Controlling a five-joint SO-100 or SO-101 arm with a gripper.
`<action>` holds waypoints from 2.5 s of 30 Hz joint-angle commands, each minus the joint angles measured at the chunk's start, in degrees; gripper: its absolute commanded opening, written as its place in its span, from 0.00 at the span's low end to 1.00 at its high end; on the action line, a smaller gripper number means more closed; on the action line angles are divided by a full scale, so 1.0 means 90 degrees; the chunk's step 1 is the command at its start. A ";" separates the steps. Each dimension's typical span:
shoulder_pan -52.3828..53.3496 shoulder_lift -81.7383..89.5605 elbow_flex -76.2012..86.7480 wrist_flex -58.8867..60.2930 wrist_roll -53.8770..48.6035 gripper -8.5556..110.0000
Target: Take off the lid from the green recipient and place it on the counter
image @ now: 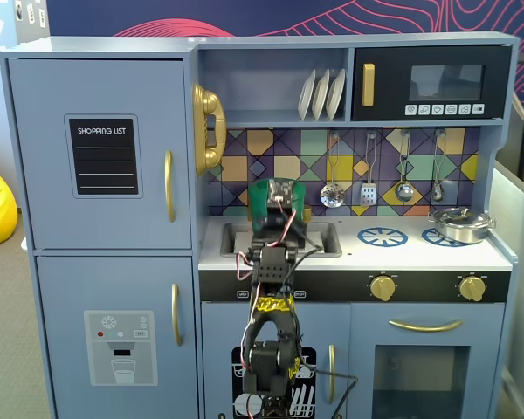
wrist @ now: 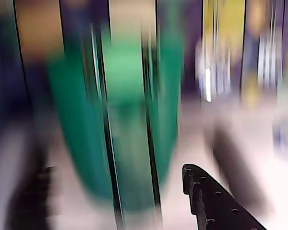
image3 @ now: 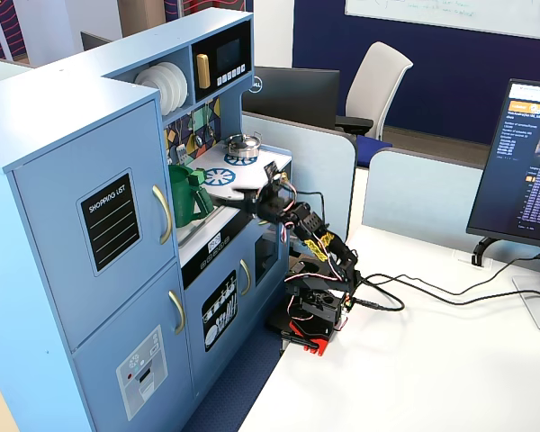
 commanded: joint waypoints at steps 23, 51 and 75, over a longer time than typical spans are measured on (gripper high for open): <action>0.0029 -0.2012 -0.1396 -0.1875 -0.0479 0.49; -0.0029 -0.3457 -0.1982 -0.2461 -0.0303 0.46; -0.0195 -0.3691 -0.1982 -0.2842 -0.0547 0.25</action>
